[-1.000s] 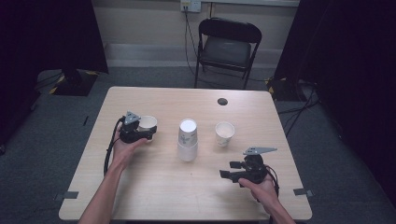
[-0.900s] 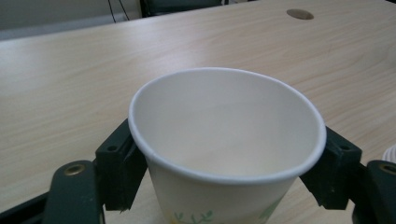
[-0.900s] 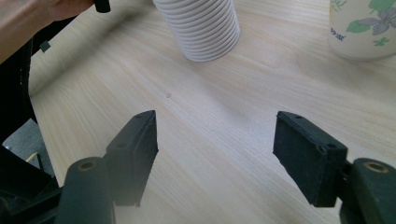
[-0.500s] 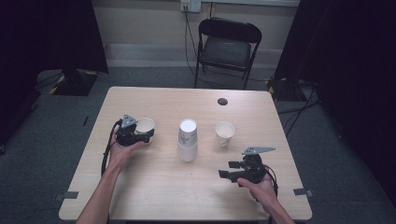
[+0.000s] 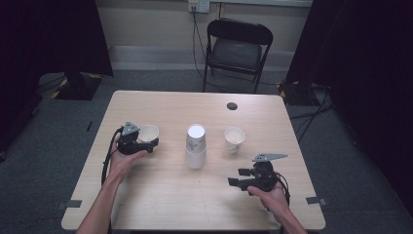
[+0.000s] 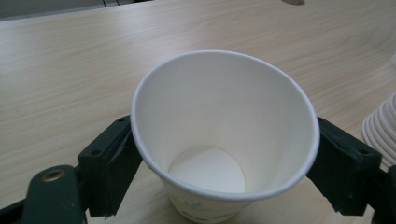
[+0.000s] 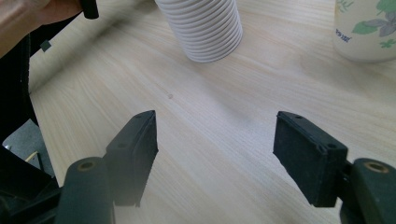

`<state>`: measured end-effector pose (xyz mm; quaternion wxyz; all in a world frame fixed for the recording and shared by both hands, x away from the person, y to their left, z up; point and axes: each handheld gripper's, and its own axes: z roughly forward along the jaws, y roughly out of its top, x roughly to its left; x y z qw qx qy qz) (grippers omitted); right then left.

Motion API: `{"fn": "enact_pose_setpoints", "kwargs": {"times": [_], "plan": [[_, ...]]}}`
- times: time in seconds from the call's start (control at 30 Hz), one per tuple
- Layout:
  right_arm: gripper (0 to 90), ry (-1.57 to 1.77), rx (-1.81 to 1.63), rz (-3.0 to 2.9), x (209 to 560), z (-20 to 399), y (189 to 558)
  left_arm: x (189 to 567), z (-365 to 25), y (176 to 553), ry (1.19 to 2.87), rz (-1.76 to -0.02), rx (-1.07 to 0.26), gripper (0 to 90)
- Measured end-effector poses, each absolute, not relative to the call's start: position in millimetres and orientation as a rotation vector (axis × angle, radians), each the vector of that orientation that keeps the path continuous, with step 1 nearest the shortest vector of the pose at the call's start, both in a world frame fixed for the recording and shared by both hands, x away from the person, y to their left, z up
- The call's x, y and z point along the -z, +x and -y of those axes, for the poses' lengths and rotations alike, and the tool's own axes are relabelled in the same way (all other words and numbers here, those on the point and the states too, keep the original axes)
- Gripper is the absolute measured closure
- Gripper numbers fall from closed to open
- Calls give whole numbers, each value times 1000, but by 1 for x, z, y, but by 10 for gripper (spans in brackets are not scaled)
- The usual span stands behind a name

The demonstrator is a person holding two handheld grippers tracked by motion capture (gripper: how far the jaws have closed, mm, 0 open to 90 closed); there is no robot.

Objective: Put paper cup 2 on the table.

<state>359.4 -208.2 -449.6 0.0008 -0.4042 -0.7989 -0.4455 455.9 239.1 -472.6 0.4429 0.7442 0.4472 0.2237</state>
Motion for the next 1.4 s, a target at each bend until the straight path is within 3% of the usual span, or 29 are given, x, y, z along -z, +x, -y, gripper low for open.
{"fn": "enact_pose_setpoints", "kwargs": {"times": [0.67, 1.0, 1.23, 1.4], "plan": [[297, -1315, 1427, 2506, 447, 219, 359, 464, -255, 432, 1922, -1168, -515, 166], [261, -1378, 1425, 2512, 448, 226, 360, 450, -264, 392, 1961, -1238, -439, 190], [259, -1423, 1428, 2520, 450, 231, 361, 444, -257, 348, 1980, -1162, -491, 190], [251, -1446, 1430, 2531, 451, 233, 363, 447, -253, 342, 1977, -1145, -499, 173]]}}
